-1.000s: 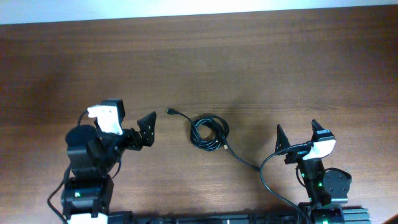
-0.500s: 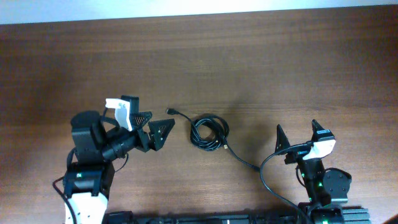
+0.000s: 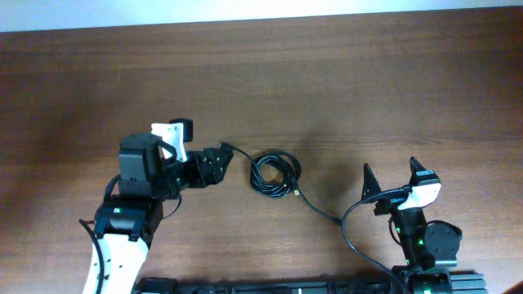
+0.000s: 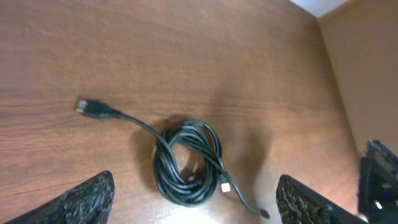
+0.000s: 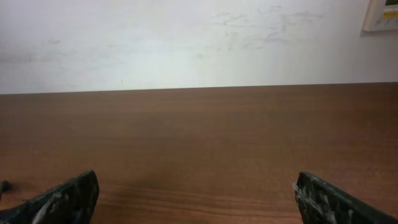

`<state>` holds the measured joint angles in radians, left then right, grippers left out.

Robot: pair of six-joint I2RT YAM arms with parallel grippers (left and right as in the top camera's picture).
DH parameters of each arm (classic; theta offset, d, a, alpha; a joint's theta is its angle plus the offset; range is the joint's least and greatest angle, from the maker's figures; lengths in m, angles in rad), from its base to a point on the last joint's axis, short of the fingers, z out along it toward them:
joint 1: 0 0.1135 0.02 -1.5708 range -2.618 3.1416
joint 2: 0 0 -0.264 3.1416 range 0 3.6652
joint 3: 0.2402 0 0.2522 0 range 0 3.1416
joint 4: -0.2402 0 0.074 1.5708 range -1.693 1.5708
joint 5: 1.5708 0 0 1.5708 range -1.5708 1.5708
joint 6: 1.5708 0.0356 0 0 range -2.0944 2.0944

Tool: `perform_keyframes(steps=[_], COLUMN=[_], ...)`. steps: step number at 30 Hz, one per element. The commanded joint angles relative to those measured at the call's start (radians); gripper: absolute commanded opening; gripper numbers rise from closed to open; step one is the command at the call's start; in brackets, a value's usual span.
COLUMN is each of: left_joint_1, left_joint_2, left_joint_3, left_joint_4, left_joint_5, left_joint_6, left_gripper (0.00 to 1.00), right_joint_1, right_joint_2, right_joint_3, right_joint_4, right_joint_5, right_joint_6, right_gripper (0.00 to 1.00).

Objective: Untangle cables
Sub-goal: 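Move the left gripper toward the coiled black cable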

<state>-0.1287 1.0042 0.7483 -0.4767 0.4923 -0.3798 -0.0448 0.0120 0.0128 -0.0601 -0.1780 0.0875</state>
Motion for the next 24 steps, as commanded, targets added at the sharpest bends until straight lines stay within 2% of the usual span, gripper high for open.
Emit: perform_keyframes(steps=[1,3,6,11,15,24], left_joint_1=[-0.084,-0.125,-0.171,-0.251,-0.296,-0.330], left_joint_2=[0.020,0.039,0.078,0.218,0.331,0.500], left_joint_3=[0.096,0.111,0.113,0.113,0.113,0.113], left_joint_4=[-0.054,-0.056,-0.054,-0.042,-0.024,0.039], left_joint_5=[-0.238,-0.291,-0.354,-0.361,-0.359,-0.370], left_joint_6=[-0.021,-0.032,-0.088,-0.183,-0.237,-0.238], left_gripper=[0.84,0.84,0.74,0.59,0.57,0.50], right_joint_1=[0.005,0.005,0.005,0.005,0.005,0.005], right_joint_2=[-0.005,-0.005,-0.005,-0.005,-0.005,-0.005], right_joint_3=[-0.007,-0.007,-0.007,-0.007,-0.007,-0.007], right_joint_4=[-0.003,-0.003,-0.003,-0.003,-0.003,-0.003], right_joint_5=[-0.010,-0.010,-0.010,-0.009,-0.009,-0.009], right_joint_6=[0.007,0.007,0.007,0.007,0.007,0.007], right_gripper=[0.99,0.99,0.99,0.99,0.99,0.99])
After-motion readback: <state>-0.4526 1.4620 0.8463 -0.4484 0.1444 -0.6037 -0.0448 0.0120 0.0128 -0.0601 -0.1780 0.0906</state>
